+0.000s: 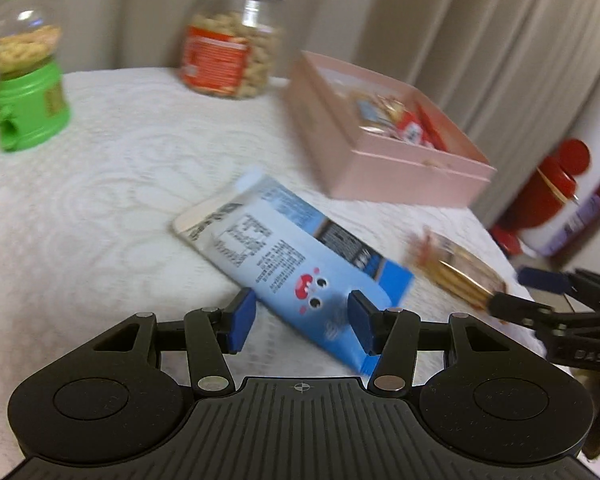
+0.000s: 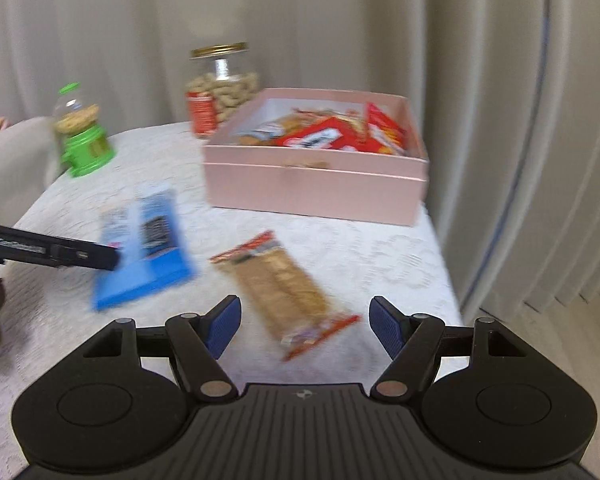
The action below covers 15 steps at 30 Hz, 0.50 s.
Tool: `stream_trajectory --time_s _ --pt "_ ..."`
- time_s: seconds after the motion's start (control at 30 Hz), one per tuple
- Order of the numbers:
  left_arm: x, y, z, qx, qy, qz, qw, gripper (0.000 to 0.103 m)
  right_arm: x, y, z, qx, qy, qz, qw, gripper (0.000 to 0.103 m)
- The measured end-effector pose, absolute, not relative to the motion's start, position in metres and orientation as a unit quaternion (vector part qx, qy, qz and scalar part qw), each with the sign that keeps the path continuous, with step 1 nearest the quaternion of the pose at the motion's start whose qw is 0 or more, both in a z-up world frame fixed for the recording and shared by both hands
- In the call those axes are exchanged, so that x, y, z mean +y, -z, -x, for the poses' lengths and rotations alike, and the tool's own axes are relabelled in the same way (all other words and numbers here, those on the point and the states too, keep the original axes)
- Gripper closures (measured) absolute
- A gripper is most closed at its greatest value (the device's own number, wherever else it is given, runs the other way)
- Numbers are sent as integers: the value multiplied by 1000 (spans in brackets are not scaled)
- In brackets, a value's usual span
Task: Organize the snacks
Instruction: 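Grasp the blue snack bag with the right gripper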
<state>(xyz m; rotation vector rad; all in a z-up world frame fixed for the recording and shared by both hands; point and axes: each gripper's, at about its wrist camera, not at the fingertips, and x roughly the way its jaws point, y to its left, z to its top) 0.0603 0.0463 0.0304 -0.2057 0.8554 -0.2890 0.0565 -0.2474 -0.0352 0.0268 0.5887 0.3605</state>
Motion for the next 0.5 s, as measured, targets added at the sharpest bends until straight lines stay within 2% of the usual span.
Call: stream_trajectory --time_s 0.1,0.17,0.5 --pt "44 -32 -57 419 132 100 893 48 -234 32 -57 286 -192 -3 939 31" --pt "46 -33 -54 421 120 102 893 52 -226 28 -56 285 -205 2 936 31" --pt "64 -49 -38 405 51 64 911 52 -172 17 -82 293 -297 29 909 27"
